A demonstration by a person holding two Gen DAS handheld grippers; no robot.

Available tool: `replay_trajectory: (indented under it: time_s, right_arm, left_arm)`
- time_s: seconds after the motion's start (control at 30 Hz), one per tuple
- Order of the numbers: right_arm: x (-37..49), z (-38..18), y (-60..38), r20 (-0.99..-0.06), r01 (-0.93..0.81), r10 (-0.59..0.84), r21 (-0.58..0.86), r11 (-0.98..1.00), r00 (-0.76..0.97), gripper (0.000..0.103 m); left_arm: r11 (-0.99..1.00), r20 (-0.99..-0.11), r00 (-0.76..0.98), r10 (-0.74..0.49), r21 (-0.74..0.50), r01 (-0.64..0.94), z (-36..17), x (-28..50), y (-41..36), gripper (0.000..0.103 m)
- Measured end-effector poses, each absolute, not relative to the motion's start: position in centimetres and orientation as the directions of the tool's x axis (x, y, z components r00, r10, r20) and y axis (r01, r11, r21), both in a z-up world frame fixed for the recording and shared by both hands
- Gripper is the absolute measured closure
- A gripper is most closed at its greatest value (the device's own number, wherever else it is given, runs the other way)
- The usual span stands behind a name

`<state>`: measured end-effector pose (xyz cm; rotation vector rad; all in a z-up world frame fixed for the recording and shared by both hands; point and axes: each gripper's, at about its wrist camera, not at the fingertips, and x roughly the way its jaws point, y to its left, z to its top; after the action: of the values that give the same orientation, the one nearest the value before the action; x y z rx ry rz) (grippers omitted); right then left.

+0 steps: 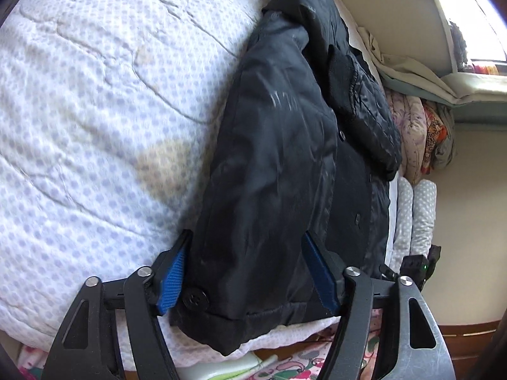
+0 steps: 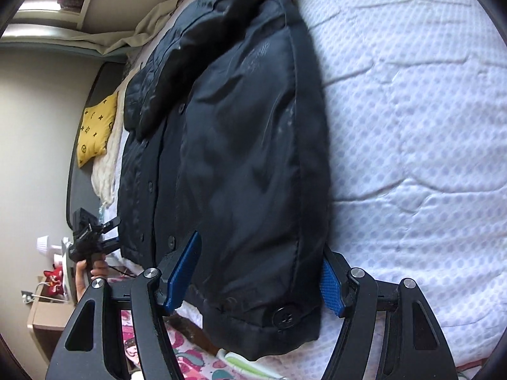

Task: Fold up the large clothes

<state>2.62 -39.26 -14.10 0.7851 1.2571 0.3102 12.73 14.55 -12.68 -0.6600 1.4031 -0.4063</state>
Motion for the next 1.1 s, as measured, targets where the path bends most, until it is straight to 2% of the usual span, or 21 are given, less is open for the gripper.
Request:
replay_trajectory:
  time_s: [0.1, 0.17, 0.23, 0.33, 0.37, 0.4, 0.5, 0.77, 1.1]
  right_arm:
    - [2.6, -14.4, -39.1, -0.714, 0.2, 0.633, 0.696, 0.69, 0.298, 0.041]
    - [2.6, -14.6, -38.8, -0.713, 0.195, 0.641, 0.698, 0.689, 0.285, 0.046]
    - [2.6, -14.9, -38.4, -0.699, 0.189, 0.661, 0.712, 0.676, 0.272, 0.053]
    - [3.0, -15.2, -37.8, -0.676, 0.189, 0.691, 0.736, 0.65, 0.256, 0.059]
    - [3.1, -15.2, -37.8, -0.674, 0.186, 0.693, 0.738, 0.649, 0.255, 0.067]
    - [3.1, -15.1, -37.7, -0.667, 0.181, 0.699, 0.744, 0.643, 0.258, 0.08]
    - [3.1, -14.4, -37.5, -0.652, 0.149, 0.703, 0.754, 0.64, 0.283, 0.089]
    - [2.4, -12.7, -37.6, -0.586, 0.077, 0.73, 0.795, 0.601, 0.353, 0.092]
    - [-0.5, -12.0, -36.7, -0.517, 0.045, 0.779, 0.842, 0.538, 0.356, 0.092]
  left_arm:
    - [0.775, -0.779, 0.128, -0.614, -0.626, -0.089, -12.6, 12.3, 13.9, 0.04]
    - [0.776, -0.779, 0.114, -0.617, -0.626, -0.076, -12.7, 12.0, 13.5, 0.048]
    - [0.75, -0.754, 0.076, -0.653, -0.657, -0.08, -13.3, 11.8, 13.1, 0.064]
    - [0.749, -0.752, 0.041, -0.658, -0.659, -0.074, -13.8, 11.5, 12.5, 0.071]
    - [0.752, -0.755, 0.046, -0.655, -0.656, -0.066, -13.5, 11.4, 12.5, 0.073]
    - [0.751, -0.753, 0.056, -0.656, -0.658, -0.058, -13.2, 11.4, 12.5, 0.075]
    - [0.735, -0.736, 0.094, -0.671, -0.676, -0.047, -12.3, 11.1, 12.7, 0.078]
    - [0.695, -0.686, 0.201, -0.7, -0.718, -0.033, -9.9, 9.3, 14.3, 0.081]
    - [0.673, -0.651, 0.263, -0.711, -0.74, -0.013, -6.0, 6.5, 16.5, 0.081]
